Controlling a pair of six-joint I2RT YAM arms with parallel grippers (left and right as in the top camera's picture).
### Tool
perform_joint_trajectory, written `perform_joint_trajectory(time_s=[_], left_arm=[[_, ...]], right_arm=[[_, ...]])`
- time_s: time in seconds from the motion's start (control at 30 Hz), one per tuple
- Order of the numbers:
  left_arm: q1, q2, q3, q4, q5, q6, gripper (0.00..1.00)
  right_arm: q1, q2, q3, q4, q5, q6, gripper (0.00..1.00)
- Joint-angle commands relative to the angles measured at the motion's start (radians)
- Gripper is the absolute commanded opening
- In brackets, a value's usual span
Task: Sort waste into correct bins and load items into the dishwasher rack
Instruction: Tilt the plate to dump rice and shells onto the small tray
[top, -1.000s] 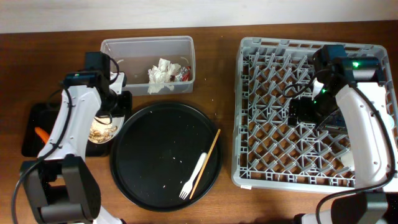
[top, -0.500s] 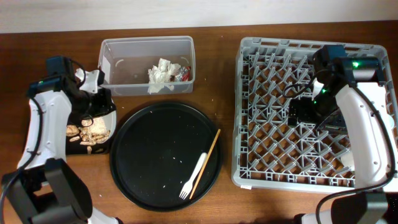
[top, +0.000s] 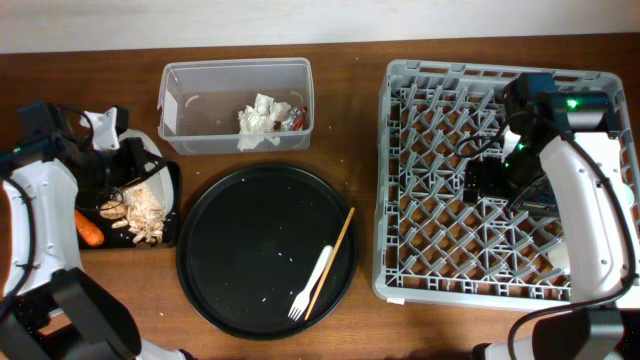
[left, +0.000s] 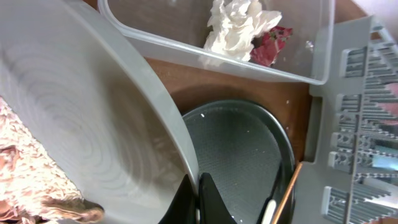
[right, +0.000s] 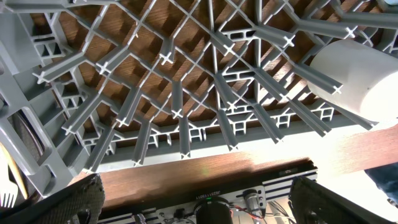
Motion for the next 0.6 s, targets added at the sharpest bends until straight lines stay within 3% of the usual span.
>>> perform_joint_trajectory(time_s=[0.0,0.17,0.57], left_arm=[[0.028,-0.031,0.026,-0.002,0.101,0.020,0.00],[0.080,-0.031,0.026,-0.018,0.277,0.042,0.00],[0.206,-0.031,0.026,-0.054,0.524,0.042,0.00]], right_arm=[[-0.006,-0.010,0.001,-0.004,0.016,-0.010,0.98],[-0.006,-0.010,0.001,-0.005,0.016,-0.010,0.98],[-0.006,-0.010,0.001,-0.005,0.016,-0.010,0.98]])
